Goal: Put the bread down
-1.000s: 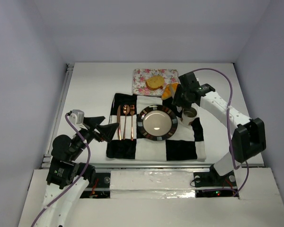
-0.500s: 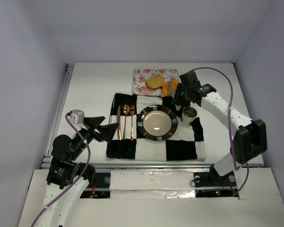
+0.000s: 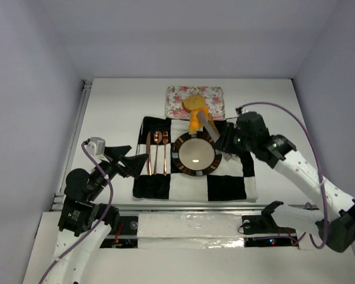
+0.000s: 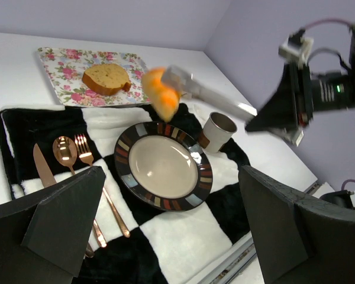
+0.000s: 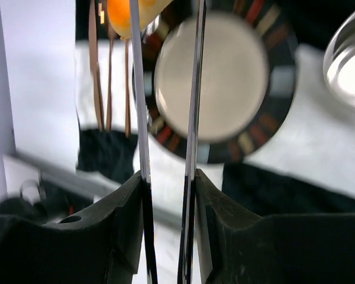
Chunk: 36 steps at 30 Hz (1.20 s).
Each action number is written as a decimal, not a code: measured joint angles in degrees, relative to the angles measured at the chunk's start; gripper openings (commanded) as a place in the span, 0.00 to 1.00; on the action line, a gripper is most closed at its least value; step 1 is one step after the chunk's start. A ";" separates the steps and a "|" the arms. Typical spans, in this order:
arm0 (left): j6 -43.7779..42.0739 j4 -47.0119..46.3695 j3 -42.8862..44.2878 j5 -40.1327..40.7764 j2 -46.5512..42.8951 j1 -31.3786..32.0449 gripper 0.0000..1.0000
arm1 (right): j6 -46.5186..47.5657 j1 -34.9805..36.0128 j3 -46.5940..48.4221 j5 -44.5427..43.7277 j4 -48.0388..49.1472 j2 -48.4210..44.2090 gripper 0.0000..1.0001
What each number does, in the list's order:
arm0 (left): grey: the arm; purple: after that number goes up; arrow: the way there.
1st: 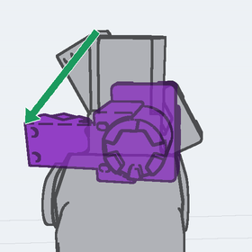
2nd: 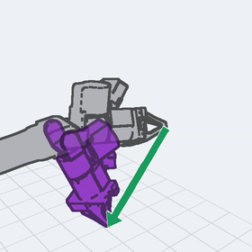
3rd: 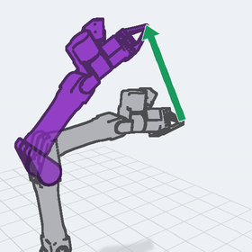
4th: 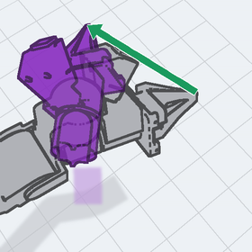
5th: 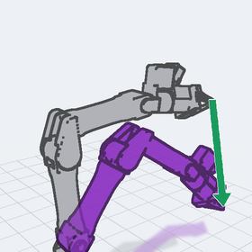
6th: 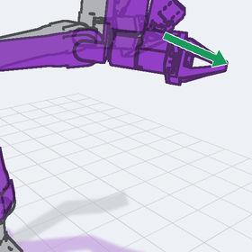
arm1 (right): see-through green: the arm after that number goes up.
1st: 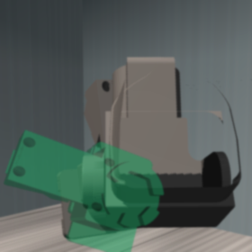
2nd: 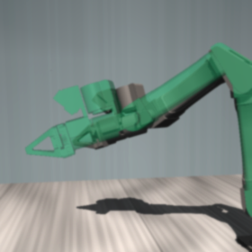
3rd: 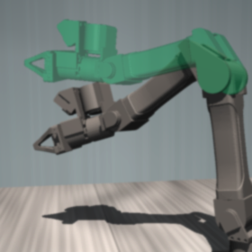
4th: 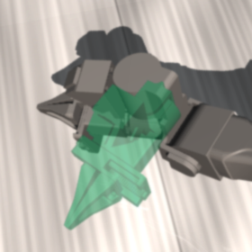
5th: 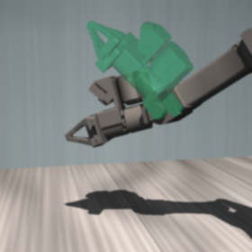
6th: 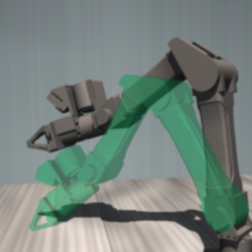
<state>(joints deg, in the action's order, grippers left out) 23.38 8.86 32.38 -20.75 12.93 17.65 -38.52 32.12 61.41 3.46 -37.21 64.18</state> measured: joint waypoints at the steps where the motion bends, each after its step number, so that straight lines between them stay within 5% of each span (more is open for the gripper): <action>1: 0.00 0.00 0.00 -0.02 0.02 0.00 0.97 | -0.55 2.08 -2.45 0.46 -0.11 -1.90 0.29; 11: 0.00 0.00 -0.02 -0.09 1.11 0.00 0.97 | -5.81 12.15 -17.27 1.90 0.15 -8.31 0.30; 17: 0.00 0.00 -0.02 -0.09 1.18 0.00 0.97 | -6.08 12.22 -19.15 1.95 1.75 -8.98 0.54; 29: 0.00 0.00 -0.02 -0.17 1.25 0.00 0.97 | -6.80 12.22 -15.61 -3.87 0.90 -15.78 0.47; 36: 0.00 0.00 -0.02 -0.20 1.62 0.00 0.97 | -4.33 8.17 -7.10 -9.38 6.38 -1.64 0.44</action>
<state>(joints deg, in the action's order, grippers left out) 23.38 8.86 32.36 -20.95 14.55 17.65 -42.85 40.29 54.30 -5.91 -30.83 62.54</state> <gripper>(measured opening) 0.970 0.453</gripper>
